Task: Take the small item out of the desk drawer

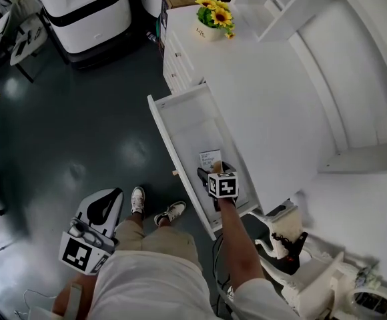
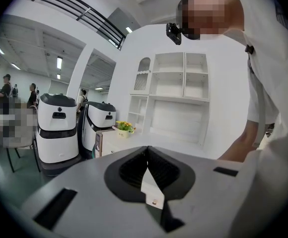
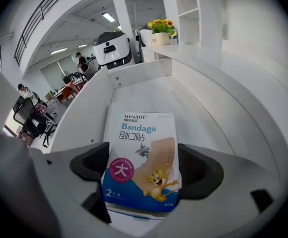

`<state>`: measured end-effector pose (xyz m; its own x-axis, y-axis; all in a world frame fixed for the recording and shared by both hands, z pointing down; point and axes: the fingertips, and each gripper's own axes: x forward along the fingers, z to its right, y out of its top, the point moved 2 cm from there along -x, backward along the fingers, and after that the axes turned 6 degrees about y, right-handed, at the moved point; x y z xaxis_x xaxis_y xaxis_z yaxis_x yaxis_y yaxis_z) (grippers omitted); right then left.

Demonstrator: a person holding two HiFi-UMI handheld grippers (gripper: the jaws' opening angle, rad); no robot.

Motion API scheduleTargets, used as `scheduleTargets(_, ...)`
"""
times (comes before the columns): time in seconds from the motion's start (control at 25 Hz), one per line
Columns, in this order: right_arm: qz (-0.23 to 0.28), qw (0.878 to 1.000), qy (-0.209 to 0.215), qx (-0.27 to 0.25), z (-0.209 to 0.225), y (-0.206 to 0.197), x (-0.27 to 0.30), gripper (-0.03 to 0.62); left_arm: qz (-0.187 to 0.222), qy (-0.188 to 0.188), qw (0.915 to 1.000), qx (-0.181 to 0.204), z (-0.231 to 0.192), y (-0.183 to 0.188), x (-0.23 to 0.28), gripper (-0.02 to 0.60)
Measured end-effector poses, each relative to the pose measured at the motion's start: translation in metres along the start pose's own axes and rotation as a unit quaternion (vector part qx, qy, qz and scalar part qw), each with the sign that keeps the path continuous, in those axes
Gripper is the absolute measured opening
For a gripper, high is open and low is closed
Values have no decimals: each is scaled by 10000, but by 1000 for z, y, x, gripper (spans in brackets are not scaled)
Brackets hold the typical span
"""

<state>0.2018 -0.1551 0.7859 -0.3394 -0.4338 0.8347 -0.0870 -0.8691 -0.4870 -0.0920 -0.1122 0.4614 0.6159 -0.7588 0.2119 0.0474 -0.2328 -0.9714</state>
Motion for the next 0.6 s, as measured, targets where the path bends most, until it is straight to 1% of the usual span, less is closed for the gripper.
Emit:
scheduleTargets(0.24, 471, 9973, -115, 547, -4, 5, -32, 445, 135, -444, 9989, 68, 3, 15, 17, 14)
scheduleTargets(0.4, 865, 9923, -171, 872, -7, 7, -58, 445, 275, -748, 9967, 122, 9, 28, 29, 14)
scheduleTargets(0.6, 1214, 9848, -240, 1221, -7, 6, -85, 445, 454, -1116, 9925, 202, 19, 40, 41, 14)
